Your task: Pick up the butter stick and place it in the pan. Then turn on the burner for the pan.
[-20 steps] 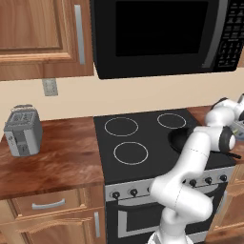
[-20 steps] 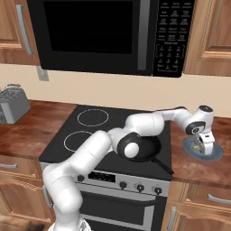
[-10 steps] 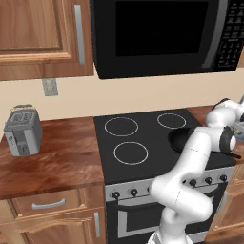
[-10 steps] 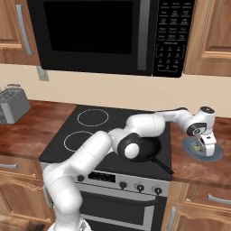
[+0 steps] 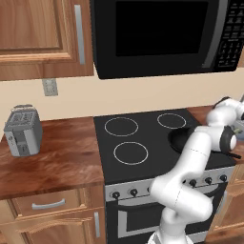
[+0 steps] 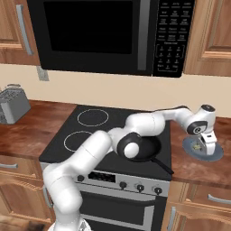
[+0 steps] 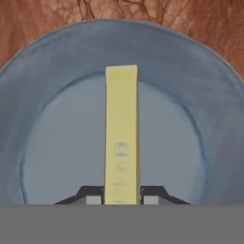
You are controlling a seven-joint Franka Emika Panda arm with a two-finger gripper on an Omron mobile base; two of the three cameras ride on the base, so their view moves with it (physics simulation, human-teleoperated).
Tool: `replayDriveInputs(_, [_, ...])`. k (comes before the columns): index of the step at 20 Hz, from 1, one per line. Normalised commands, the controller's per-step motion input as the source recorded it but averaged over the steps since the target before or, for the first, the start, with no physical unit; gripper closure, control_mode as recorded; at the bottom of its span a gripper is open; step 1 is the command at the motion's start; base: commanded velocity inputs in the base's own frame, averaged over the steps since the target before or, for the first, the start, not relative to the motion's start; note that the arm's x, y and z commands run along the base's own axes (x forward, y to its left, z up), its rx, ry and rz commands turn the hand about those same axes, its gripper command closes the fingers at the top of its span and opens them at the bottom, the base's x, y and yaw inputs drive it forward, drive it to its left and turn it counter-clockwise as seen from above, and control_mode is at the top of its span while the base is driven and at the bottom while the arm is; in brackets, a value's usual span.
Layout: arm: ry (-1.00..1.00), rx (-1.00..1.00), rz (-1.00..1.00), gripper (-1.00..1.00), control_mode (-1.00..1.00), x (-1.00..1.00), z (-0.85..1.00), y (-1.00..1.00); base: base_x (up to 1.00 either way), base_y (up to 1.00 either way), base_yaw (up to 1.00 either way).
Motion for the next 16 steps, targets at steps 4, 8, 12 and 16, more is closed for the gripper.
replayDriveInputs(4, [0.00,0.00,0.00,1.00,-1.00,-0.23,0.25,0.26,0.00,0.00,0.00])
replayDriveInputs(8, [-0.01,-0.01,0.02,1.00,-1.00,-0.29,0.11,0.40,0.00,0.00,0.00])
replayDriveInputs(12, [-0.03,-0.03,0.02,1.00,-1.00,-0.53,0.00,0.41,0.00,0.00,0.00])
replayDriveInputs(16, [-0.02,-0.01,0.02,1.00,-1.00,-0.46,0.15,0.31,0.00,0.00,0.00])
